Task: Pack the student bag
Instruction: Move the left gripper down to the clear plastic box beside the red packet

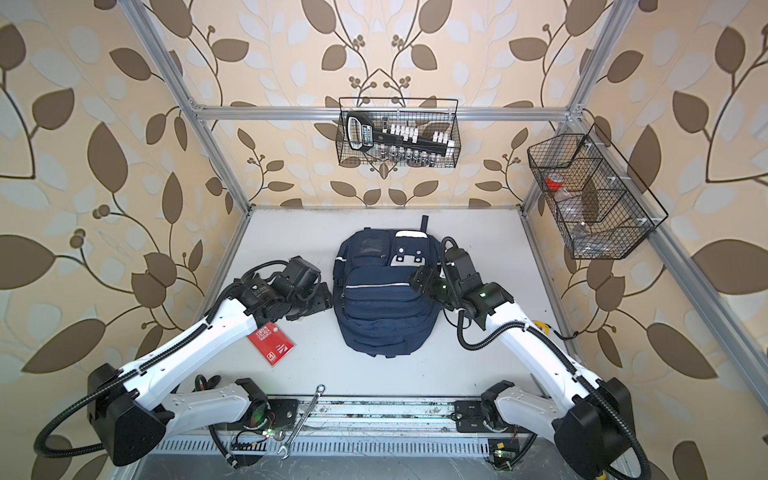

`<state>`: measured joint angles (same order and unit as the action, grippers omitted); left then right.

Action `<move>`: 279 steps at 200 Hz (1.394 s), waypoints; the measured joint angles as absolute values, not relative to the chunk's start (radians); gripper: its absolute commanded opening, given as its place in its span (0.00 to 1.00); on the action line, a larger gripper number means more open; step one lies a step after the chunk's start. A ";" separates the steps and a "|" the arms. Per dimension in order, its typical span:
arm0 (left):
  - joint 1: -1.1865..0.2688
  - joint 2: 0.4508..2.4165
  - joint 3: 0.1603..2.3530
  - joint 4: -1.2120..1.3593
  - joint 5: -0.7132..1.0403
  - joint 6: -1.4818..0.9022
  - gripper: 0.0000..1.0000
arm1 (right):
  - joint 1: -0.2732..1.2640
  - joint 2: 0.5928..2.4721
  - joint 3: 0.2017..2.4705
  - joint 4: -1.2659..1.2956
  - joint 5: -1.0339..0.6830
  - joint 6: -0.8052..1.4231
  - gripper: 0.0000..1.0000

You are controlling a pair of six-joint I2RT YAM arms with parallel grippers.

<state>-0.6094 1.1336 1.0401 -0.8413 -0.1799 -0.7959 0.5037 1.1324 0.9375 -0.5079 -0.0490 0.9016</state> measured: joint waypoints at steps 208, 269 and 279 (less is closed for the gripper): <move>-0.008 1.164 0.840 -0.971 -0.092 -0.907 0.88 | 1.144 1.268 0.836 -0.211 0.195 0.671 0.95; 0.002 1.370 0.962 -0.834 -0.060 -0.895 0.82 | 1.144 1.269 0.825 -0.227 0.152 0.649 0.95; 0.002 1.386 0.964 -0.831 -0.059 -0.897 0.80 | 1.144 1.269 0.823 -0.232 0.152 0.652 0.98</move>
